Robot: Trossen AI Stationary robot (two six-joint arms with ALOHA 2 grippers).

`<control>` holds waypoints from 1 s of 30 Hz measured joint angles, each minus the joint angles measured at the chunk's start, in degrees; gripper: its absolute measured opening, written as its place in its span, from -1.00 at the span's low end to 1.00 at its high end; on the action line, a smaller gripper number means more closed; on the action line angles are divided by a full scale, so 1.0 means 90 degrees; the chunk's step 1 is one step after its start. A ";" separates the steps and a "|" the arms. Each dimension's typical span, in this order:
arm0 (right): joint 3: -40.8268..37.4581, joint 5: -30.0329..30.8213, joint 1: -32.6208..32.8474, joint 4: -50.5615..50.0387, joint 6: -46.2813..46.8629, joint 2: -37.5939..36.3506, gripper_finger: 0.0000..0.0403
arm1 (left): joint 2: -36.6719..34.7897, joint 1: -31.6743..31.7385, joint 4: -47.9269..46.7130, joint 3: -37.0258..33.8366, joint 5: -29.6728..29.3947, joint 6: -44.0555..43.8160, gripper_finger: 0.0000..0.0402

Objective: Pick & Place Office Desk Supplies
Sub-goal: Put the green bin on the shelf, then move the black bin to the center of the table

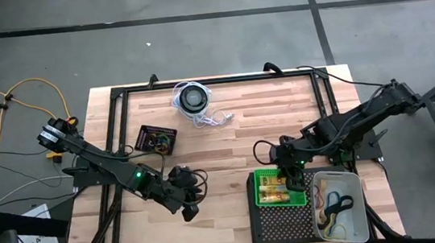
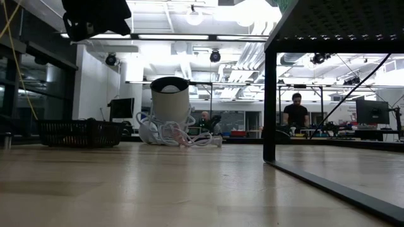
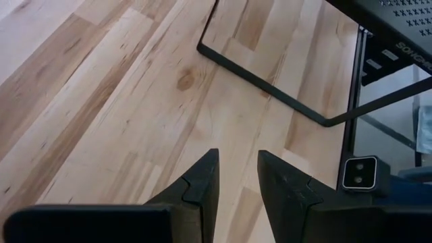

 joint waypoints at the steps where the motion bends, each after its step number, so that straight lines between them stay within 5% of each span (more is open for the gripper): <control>1: 0.0000 0.0000 0.0000 0.0000 0.0000 0.0000 -0.60 | 0.0000 0.0000 0.0003 0.0000 0.0000 0.0000 -0.52; 23: 0.0002 0.0341 -0.0348 0.0522 -0.0508 -0.0671 -0.44 | 0.0000 0.0000 0.0026 -0.0002 -0.0002 0.0001 -0.52; 30: 0.0002 0.0978 -0.0714 0.0522 -0.0527 -0.0675 -0.44 | 0.0000 0.0001 0.0026 -0.0002 -0.0002 0.0000 -0.52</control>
